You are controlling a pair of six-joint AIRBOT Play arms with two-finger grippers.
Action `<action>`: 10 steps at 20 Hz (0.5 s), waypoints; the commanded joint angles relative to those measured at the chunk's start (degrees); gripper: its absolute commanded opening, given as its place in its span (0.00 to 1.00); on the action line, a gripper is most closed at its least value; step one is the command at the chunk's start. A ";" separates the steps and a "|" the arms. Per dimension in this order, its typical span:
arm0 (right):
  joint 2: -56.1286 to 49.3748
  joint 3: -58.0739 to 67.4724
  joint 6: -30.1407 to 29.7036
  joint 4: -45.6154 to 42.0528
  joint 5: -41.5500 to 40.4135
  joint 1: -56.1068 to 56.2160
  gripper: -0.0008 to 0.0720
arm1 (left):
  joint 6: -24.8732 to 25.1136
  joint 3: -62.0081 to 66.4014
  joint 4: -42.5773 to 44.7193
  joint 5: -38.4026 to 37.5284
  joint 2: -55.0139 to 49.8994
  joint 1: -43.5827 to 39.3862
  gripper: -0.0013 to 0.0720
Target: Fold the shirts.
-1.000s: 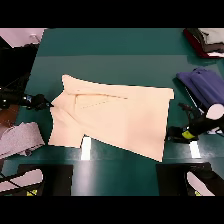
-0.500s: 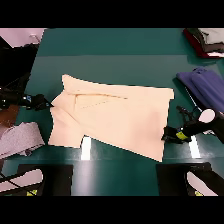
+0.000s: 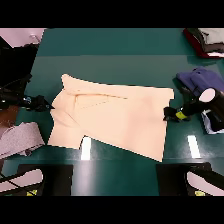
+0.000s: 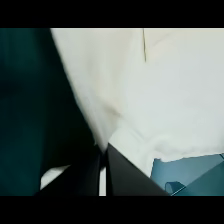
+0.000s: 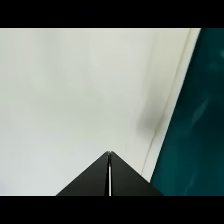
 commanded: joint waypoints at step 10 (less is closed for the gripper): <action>-10.23 6.49 -0.26 -5.81 4.85 -0.02 0.55 | 0.09 -1.09 0.15 -0.31 0.02 0.02 0.05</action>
